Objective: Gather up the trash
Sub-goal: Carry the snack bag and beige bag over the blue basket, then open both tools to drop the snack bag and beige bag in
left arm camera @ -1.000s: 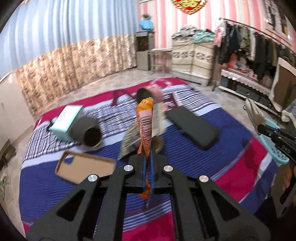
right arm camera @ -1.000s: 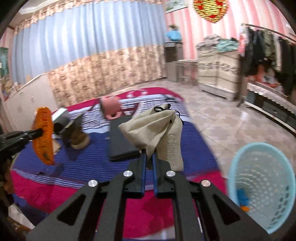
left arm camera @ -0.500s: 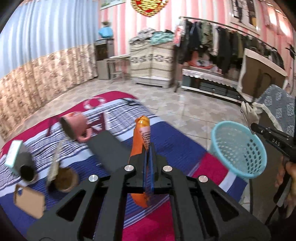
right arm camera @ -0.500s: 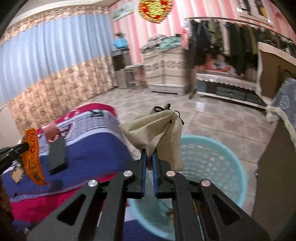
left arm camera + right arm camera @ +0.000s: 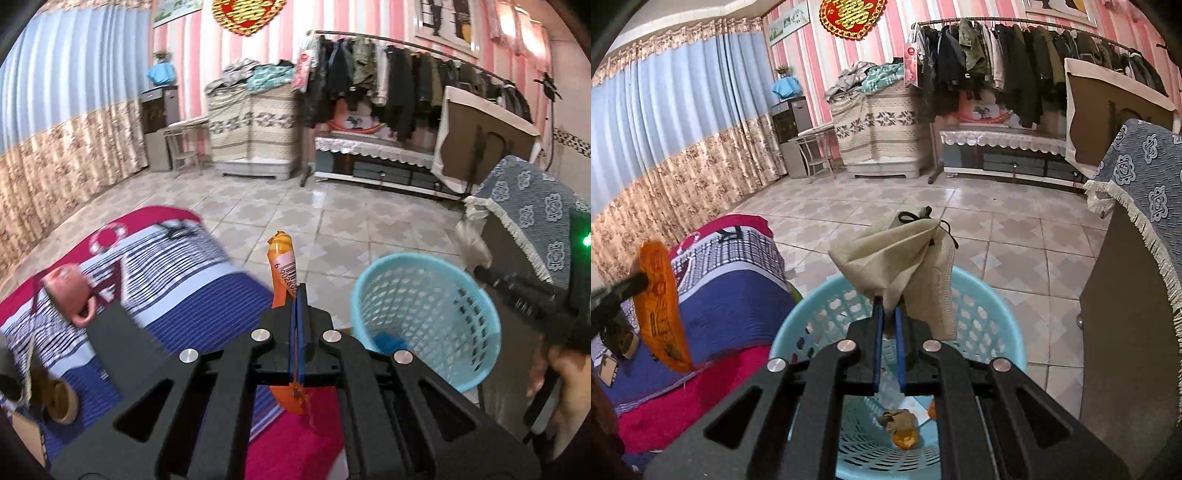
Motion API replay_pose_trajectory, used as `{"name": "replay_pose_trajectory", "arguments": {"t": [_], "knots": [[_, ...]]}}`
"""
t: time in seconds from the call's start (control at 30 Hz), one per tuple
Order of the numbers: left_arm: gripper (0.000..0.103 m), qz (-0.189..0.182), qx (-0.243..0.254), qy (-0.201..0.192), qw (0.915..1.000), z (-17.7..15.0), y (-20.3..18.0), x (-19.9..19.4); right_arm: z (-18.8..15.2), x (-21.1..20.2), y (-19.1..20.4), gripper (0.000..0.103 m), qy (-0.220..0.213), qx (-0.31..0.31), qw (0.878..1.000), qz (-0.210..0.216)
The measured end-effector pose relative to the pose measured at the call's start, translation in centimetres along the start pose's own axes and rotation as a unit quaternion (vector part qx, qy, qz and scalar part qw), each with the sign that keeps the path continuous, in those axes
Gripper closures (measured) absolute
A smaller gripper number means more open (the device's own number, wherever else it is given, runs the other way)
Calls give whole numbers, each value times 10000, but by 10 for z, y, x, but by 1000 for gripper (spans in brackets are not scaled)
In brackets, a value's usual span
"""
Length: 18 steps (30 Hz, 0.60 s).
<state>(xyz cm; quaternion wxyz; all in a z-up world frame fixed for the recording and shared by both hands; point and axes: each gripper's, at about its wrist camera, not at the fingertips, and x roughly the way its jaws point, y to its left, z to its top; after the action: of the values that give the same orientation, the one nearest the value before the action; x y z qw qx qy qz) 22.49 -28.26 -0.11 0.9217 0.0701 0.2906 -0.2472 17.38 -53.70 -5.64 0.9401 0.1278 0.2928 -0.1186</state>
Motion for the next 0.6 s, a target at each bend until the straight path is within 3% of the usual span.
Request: {"name": "replay_pose_trajectory", "arguments": {"t": [0.33,0.6], "knots": [[103,-588,327,13,9977,20,-77,45,-1,11,-14,96,149,-24,9994,-304],[100,-571,427,233,9972,17,-100,85,-2,17,-21,97,222,55,9985,-503]]}}
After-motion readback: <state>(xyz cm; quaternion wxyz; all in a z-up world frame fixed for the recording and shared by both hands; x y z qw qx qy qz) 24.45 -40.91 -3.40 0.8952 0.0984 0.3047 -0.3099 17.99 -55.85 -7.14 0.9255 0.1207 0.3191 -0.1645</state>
